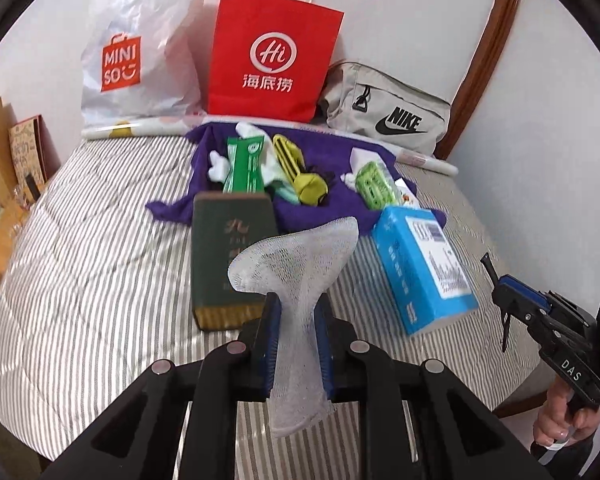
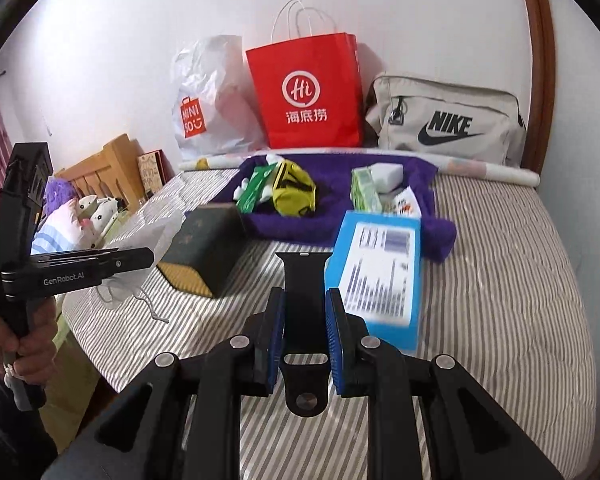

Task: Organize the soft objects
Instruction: 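Carry the mesh bag with the left tool while the right tool carries the strap toward the towel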

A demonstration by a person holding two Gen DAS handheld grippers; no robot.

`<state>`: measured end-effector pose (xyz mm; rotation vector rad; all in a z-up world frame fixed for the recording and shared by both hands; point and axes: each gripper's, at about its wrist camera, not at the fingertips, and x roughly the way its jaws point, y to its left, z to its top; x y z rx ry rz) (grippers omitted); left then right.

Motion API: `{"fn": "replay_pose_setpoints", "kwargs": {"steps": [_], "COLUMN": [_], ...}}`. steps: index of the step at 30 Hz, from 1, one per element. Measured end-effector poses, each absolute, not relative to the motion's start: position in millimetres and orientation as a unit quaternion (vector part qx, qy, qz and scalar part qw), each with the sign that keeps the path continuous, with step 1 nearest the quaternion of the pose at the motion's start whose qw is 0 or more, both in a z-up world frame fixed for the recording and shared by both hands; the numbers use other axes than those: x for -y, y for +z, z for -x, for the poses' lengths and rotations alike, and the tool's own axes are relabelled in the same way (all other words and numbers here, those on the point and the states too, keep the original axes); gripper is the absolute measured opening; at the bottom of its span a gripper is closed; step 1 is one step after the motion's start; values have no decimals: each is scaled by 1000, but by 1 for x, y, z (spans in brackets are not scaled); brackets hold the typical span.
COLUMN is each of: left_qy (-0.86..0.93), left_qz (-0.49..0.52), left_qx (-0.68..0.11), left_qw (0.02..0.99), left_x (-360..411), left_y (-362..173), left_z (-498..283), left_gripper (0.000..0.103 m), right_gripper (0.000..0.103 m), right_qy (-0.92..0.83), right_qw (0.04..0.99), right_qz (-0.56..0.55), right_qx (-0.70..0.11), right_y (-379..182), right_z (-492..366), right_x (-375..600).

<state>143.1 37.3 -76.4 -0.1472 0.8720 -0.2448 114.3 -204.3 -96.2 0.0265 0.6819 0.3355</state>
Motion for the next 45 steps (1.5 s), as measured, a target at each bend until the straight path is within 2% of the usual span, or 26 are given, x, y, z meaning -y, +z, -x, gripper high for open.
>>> {"fn": "replay_pose_setpoints", "kwargs": {"steps": [19, 45], "left_qy": [-110, -108], "left_qz": [56, 91], "left_qx": [-425, -465], "left_qw": [897, 874], "left_x": [-28, -40], "left_y": [-61, -97], "left_z": [-243, -365], "left_gripper": [17, 17], "right_gripper": [20, 20], "right_qy": [149, 124], "right_qw": [933, 921], "right_qz": [-3, -21], "right_qx": [-326, -368], "right_y": [-75, -109], "right_z": [-224, -353], "right_x": [217, 234]}}
